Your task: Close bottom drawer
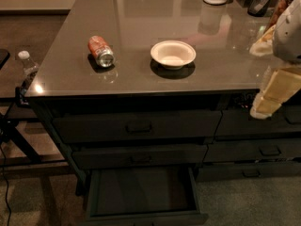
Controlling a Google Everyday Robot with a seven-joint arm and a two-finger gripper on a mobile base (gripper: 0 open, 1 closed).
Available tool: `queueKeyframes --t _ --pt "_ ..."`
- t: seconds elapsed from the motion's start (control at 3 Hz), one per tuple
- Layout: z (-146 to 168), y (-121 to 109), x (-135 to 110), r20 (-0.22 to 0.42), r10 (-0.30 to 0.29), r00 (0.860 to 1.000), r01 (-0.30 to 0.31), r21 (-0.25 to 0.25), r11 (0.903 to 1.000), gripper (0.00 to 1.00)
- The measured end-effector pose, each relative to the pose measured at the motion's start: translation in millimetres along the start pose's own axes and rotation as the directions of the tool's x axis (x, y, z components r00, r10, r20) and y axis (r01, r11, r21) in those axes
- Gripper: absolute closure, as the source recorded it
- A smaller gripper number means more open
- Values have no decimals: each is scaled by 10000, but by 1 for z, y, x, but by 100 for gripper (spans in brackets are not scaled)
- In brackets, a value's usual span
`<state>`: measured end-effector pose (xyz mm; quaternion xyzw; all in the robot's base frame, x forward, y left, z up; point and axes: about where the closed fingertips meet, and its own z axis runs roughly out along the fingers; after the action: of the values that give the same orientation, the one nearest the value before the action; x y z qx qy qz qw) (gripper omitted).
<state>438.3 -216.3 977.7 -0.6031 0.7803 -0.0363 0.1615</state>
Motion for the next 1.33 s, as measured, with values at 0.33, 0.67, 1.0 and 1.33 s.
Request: queueKeyframes --t 0.33,0.67,1.0,1.33 --pt "0 0 0 0 0 10000 0 0 10000 41" --pt "0 0 0 0 0 10000 0 1 10000 64" --pt "0 0 0 1 -1 10000 1 3 10000 88" --pt "0 -1 0 71 -186 9998 184 179 9997 100"
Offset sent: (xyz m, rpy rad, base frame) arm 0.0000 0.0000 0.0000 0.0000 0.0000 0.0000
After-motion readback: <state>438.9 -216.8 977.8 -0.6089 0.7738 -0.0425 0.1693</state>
